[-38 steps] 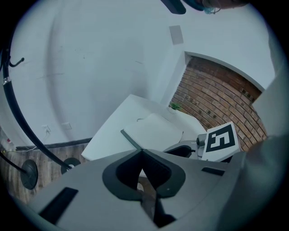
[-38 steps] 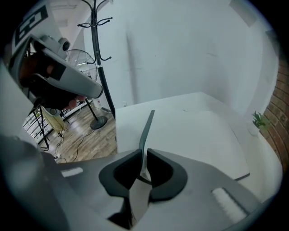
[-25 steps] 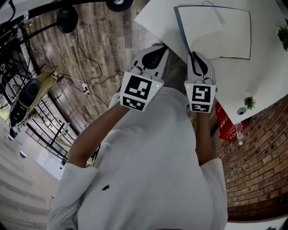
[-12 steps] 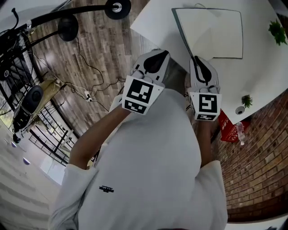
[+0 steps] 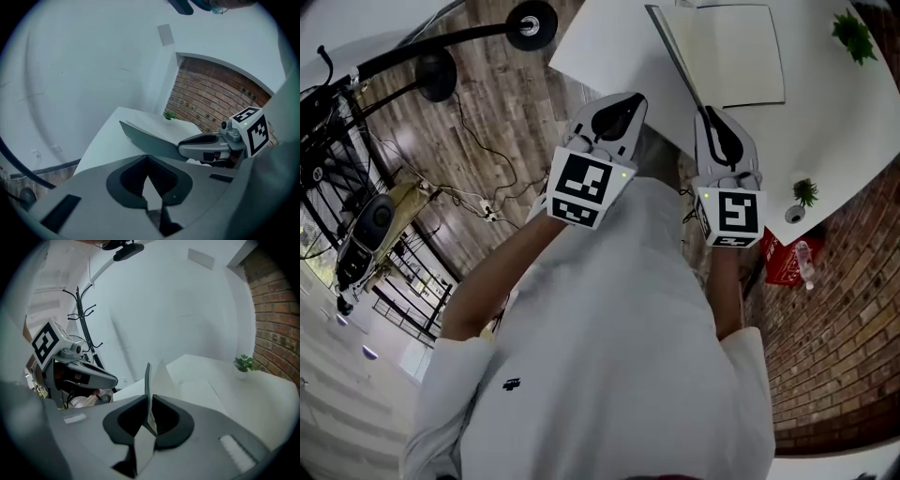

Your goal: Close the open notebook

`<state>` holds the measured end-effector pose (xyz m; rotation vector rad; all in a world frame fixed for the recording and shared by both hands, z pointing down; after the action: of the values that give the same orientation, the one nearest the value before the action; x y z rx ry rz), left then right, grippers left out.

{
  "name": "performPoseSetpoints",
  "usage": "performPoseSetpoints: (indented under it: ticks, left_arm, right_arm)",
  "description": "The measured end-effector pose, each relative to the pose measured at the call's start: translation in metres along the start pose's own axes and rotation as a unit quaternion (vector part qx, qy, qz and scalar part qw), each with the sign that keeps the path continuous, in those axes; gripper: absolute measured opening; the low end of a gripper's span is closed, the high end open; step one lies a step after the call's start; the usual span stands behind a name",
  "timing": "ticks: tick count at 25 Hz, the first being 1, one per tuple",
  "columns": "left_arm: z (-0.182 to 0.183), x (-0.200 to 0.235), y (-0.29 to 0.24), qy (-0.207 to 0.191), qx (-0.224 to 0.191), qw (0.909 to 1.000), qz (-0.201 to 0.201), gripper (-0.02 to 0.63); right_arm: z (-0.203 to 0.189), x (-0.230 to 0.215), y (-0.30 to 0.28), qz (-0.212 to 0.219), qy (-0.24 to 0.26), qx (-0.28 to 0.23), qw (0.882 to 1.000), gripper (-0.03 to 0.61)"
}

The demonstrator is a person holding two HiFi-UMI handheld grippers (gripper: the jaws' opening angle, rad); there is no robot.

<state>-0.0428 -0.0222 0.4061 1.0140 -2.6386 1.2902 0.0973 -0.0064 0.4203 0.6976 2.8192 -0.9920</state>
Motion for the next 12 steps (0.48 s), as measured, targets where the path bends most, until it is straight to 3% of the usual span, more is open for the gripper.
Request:
performPoseSetpoints:
  ticks: [12]
  left_arm:
    - [0.021,-0.019,-0.023,-0.013,0.003,0.9999,-0.005,0.005]
  right_arm:
    - [0.012,-0.053,0.018,-0.041,-0.013,-0.020,0.999,0.043]
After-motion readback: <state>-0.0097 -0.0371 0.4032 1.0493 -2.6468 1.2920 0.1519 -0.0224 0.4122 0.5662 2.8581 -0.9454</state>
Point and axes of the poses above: the fingertips, and each gripper's own axes: y backward along the fingers, x to its left, z out of its top, the point moved 5 cm from there along y, backward along the fingers, and after that the axes turned 4 degrees about -z, right-handed, at the moved point
